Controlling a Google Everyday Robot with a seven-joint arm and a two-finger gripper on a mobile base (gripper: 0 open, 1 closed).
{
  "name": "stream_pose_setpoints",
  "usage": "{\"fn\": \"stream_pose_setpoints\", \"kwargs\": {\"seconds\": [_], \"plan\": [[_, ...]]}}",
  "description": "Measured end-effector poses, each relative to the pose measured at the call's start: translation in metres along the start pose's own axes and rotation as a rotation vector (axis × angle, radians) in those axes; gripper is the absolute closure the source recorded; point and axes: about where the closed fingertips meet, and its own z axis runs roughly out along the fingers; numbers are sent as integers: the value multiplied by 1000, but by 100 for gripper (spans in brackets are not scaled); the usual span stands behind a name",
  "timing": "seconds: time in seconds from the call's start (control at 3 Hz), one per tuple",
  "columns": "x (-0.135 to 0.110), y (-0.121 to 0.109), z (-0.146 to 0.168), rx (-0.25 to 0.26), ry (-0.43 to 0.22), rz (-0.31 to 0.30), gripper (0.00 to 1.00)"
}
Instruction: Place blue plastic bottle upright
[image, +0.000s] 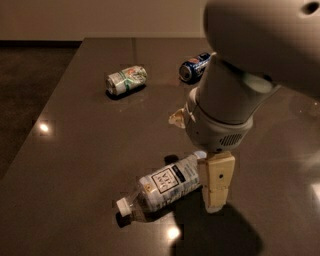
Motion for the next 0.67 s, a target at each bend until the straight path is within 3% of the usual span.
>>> {"fn": "stream_pose_setpoints", "kwargs": {"seconds": [0.67], "plan": [[-26, 12, 30, -42, 31, -58, 0]]}}
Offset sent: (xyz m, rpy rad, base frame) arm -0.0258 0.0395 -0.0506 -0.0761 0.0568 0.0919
